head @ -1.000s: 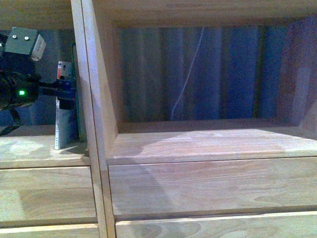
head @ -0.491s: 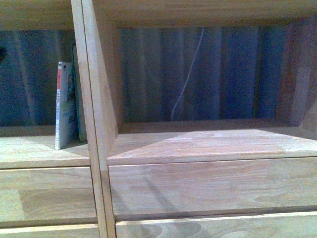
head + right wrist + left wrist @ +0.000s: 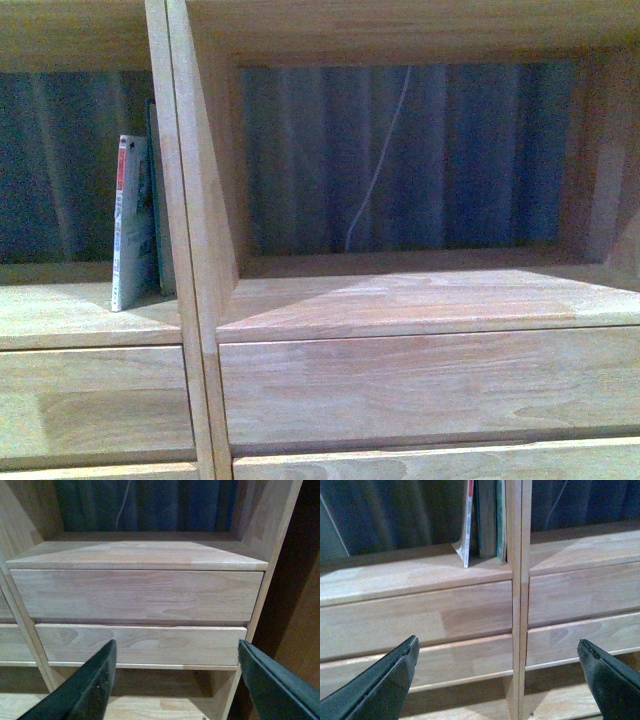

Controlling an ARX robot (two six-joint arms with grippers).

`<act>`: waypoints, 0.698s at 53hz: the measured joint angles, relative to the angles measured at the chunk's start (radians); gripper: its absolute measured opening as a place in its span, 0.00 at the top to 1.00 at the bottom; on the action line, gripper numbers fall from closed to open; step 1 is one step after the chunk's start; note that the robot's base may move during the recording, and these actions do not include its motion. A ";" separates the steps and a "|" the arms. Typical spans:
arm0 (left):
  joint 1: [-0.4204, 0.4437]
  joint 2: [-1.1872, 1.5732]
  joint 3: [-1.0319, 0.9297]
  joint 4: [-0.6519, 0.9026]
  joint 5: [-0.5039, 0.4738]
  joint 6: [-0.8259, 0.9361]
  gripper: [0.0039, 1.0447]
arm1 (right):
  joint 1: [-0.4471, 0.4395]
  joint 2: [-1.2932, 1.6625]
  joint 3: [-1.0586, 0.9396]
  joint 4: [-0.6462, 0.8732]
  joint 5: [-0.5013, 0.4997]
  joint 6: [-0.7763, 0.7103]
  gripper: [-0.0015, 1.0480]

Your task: Organize books on shelf

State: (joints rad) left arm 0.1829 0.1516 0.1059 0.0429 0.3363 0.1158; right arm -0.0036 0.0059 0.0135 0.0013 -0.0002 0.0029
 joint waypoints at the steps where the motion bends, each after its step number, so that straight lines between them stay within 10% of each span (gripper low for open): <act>1: 0.000 -0.025 -0.013 -0.015 -0.002 0.000 0.07 | 0.000 0.000 0.000 0.000 0.000 0.000 0.17; 13: -0.080 -0.126 -0.093 -0.082 -0.113 0.000 0.09 | 0.000 0.000 0.000 0.000 0.000 0.000 0.07; 20: -0.171 -0.146 -0.093 -0.048 -0.317 -0.070 0.29 | 0.000 0.000 0.000 0.000 0.000 0.000 0.07; 37: -0.179 -0.147 -0.093 -0.048 -0.334 -0.107 0.89 | 0.000 0.000 0.000 0.000 0.000 0.000 0.07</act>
State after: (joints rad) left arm 0.0044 0.0048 0.0124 -0.0055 0.0025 0.0090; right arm -0.0036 0.0059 0.0135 0.0017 -0.0006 0.0029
